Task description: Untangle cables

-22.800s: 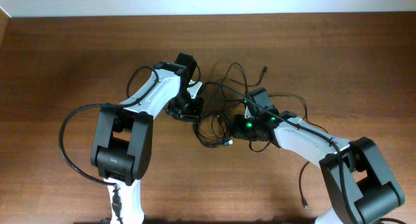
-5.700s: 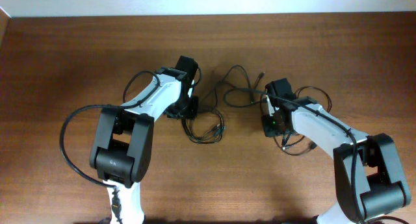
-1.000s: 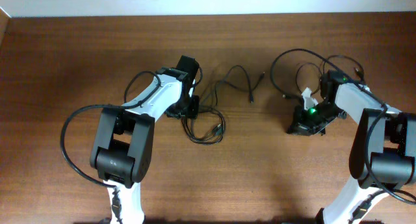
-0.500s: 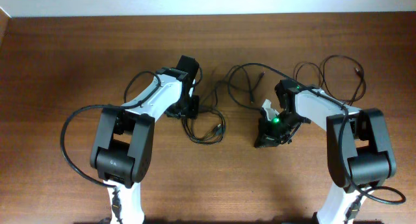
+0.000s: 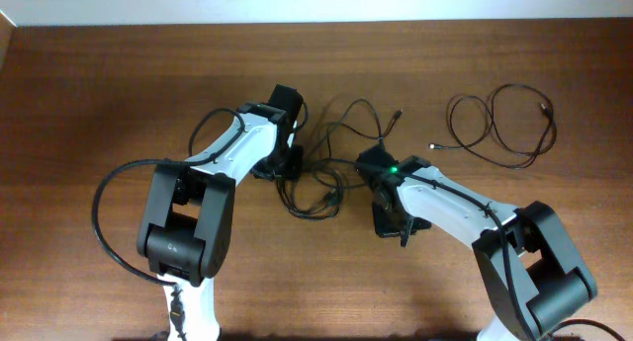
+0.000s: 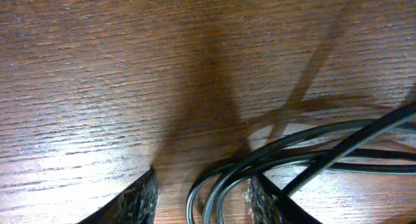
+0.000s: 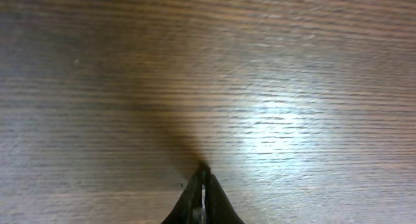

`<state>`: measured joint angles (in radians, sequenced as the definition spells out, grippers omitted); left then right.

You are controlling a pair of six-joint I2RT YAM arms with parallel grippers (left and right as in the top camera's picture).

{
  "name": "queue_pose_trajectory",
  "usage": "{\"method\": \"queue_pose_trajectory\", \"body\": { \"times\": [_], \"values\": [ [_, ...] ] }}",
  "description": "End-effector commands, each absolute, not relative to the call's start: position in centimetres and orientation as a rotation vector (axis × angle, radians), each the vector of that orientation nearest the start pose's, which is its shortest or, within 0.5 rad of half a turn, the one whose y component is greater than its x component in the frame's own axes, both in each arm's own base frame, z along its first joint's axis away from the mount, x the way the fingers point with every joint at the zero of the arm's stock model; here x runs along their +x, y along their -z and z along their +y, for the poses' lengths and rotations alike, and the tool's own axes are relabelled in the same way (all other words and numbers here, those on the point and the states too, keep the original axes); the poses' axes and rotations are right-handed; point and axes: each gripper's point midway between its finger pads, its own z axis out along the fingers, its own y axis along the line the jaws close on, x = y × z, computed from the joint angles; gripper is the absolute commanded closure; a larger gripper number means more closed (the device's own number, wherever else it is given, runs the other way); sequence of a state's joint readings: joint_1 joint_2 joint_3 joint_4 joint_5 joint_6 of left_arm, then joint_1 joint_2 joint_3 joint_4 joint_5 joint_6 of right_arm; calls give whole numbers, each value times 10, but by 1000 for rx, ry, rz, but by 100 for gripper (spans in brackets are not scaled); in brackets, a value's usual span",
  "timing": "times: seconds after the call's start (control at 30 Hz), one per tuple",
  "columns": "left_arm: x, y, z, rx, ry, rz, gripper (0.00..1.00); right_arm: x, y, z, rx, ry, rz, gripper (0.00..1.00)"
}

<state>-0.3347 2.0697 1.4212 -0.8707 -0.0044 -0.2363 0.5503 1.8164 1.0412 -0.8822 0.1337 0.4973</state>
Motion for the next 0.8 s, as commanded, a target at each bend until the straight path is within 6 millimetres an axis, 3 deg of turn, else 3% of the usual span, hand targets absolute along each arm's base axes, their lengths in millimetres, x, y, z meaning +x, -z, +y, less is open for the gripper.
{"method": "queue_pose_trajectory", "body": {
  "times": [0.0,0.03,0.07,0.1,0.13,0.17,0.33,0.47,0.5,0.53,0.57,0.77],
  "values": [
    [362,6,-128,150,20,3109,53,253,-2,120,-68,286,3107,96],
    [362,6,-128,150,20,3109,53,253,-2,120,-68,285,3107,96],
    [362,6,-128,150,19,3109,53,253,-2,121,-69,281,3109,87],
    [362,6,-128,150,20,3109,53,253,-2,121,-74,280,3109,85],
    [362,6,-128,150,20,3109,53,253,-2,121,-74,281,3109,86],
    [362,6,-128,150,19,3109,53,253,-2,121,-74,281,3109,95],
    [362,6,-128,150,20,3108,53,253,-2,121,-73,280,3108,93],
    [362,6,-128,150,20,3109,52,253,-2,121,-74,281,3108,56],
    [362,6,-128,150,20,3108,52,253,-2,121,-74,281,3108,40],
    [362,6,-128,150,20,3109,52,253,-2,121,-74,280,3108,10],
    [362,6,-128,150,20,3109,52,253,-2,121,-74,281,3108,1],
    [362,6,-128,150,19,3109,53,253,-2,121,-74,281,3108,1]
  ]
}}
